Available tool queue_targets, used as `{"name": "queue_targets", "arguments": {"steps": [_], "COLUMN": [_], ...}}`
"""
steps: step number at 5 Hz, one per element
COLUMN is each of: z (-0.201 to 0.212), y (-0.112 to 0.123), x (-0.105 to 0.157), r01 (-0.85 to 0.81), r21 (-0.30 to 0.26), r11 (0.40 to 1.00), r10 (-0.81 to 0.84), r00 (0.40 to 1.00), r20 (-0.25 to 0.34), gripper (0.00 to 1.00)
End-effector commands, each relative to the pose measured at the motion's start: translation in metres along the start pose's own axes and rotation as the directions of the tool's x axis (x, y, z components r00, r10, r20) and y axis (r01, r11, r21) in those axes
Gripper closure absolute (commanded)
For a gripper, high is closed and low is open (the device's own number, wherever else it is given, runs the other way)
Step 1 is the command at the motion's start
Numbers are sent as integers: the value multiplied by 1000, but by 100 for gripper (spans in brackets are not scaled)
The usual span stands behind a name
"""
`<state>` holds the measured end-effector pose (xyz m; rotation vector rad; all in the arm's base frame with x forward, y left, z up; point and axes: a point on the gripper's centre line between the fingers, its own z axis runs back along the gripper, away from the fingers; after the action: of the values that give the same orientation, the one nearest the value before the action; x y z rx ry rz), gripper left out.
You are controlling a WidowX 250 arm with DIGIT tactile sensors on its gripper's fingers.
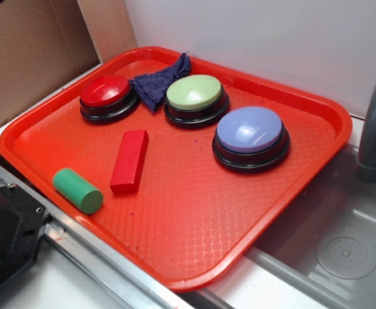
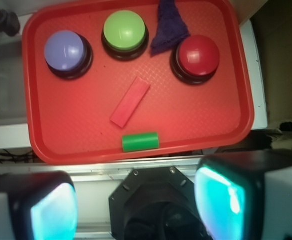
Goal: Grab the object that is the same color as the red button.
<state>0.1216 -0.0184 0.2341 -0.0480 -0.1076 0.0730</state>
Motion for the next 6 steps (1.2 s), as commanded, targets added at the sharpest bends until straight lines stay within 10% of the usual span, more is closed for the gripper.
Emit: {"name": "queue_targets", "arguments": {"steps": [1,3,6], "z": [-22,-101,-191], "y": [2,4,13], "x": [26,54,67], "r01": [-156,-394,-507], "r21": [38,68,-49], "r11": [987,917,861], "r10": [156,390,509], "r00": [988,919,858], "r20": [19,63,66], "gripper": [0,0,0]}}
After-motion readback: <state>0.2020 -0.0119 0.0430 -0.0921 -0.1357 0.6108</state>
